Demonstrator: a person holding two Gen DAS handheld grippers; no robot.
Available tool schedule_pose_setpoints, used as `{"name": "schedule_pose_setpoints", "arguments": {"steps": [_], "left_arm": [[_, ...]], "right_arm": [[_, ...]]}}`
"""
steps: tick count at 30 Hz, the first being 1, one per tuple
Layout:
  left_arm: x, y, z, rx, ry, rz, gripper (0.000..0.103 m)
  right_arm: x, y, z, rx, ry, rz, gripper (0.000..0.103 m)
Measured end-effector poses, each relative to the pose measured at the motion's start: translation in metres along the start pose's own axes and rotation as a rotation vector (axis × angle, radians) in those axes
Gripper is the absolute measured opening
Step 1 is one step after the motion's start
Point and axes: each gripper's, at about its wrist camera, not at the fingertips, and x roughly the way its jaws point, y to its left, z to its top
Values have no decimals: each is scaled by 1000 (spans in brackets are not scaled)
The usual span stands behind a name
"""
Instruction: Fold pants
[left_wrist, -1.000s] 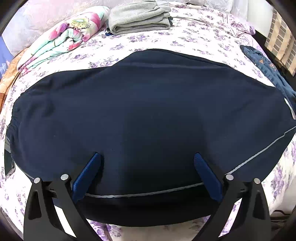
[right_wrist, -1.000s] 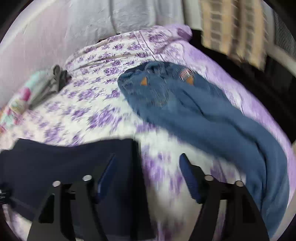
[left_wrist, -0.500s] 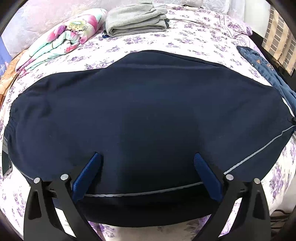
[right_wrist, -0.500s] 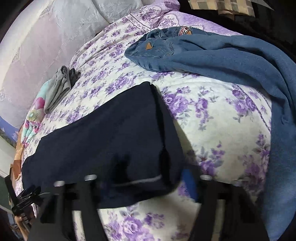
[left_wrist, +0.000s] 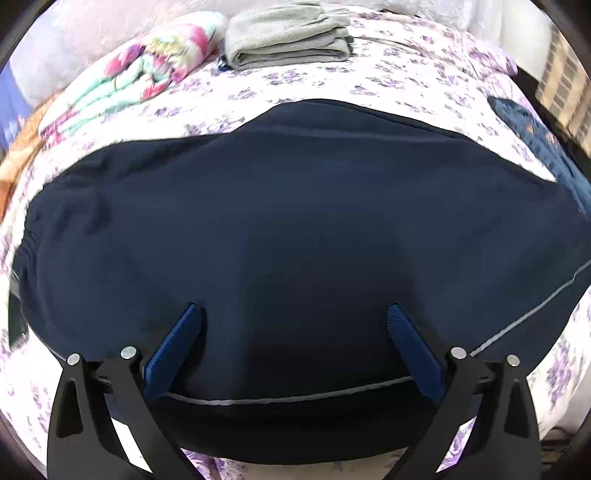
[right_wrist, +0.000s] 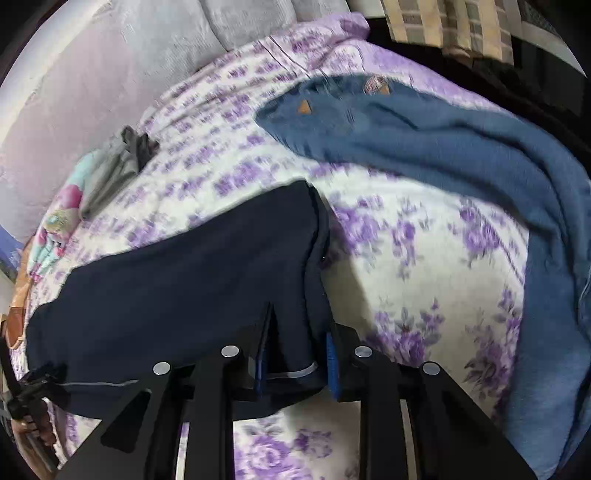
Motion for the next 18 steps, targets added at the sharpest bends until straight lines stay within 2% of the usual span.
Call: {"name": "schedule_pose_setpoints", "arguments": {"steps": [3, 8, 14, 18], "left_arm": [[-9, 4, 4, -12, -8, -72, 98], [-37, 19, 10, -43, -107, -59, 98], [-50, 40, 10, -93, -145, -69, 98], [-46, 47, 6, -114, -135, -70, 98]], "right_arm": [[-27, 27, 14, -79, -67, 34, 23], [-54, 84, 34, -226, -138, 126, 20], [-42, 175, 27, -423, -113, 263, 19], [-10, 241, 9, -534, -39, 359, 19]]}}
